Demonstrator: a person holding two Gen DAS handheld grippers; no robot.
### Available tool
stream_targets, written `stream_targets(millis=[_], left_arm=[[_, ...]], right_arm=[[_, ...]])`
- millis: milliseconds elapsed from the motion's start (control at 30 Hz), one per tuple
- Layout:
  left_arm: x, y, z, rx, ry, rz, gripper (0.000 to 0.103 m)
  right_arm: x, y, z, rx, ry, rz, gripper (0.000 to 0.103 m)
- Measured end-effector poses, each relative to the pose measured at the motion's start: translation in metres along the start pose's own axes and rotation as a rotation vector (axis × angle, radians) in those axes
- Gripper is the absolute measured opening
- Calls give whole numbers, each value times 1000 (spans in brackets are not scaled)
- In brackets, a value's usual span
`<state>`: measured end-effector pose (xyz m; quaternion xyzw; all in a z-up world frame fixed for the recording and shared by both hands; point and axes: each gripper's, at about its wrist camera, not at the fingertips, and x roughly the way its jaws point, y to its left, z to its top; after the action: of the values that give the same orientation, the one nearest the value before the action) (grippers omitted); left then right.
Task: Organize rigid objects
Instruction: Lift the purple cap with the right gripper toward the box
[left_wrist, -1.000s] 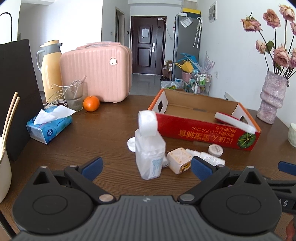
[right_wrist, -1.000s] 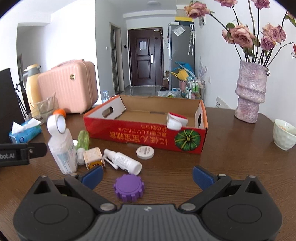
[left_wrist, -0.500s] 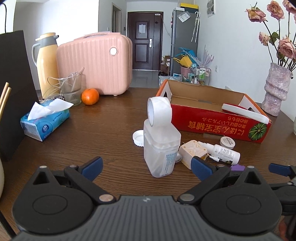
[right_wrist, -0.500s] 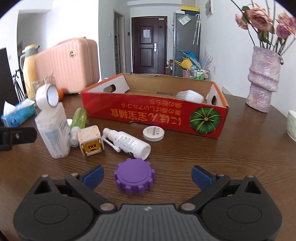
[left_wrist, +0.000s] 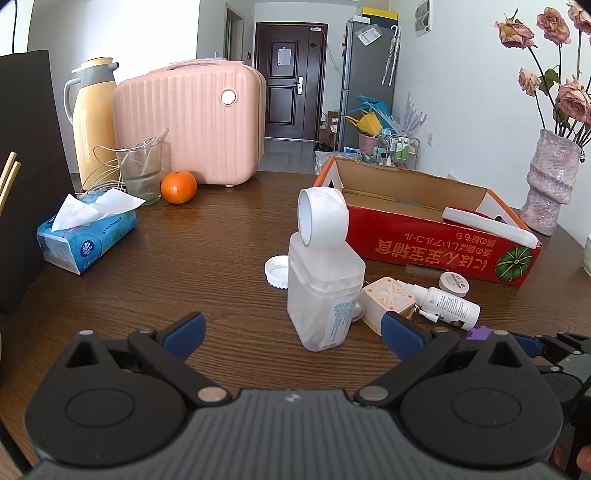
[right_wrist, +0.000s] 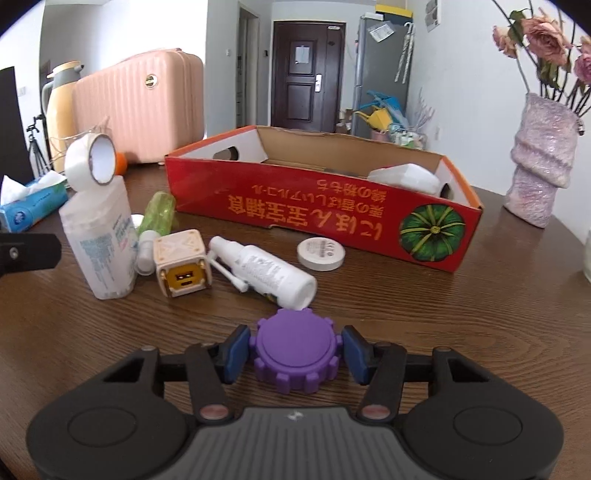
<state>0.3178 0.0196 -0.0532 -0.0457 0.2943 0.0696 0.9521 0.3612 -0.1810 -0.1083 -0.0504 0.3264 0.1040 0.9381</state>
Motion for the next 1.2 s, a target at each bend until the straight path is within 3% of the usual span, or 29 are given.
stream_targets(millis=[333, 800, 1200], left_arm=[[-3, -1, 1, -7, -18, 16, 103], [-11, -12, 29, 3, -97, 62, 103], [13, -20, 52, -27, -105, 103, 103]], right_arm=[[-22, -9, 3, 31, -94, -27, 53], [-36, -25, 7, 98, -150, -40, 53], [-39, -34, 9, 135, -171, -50, 53]])
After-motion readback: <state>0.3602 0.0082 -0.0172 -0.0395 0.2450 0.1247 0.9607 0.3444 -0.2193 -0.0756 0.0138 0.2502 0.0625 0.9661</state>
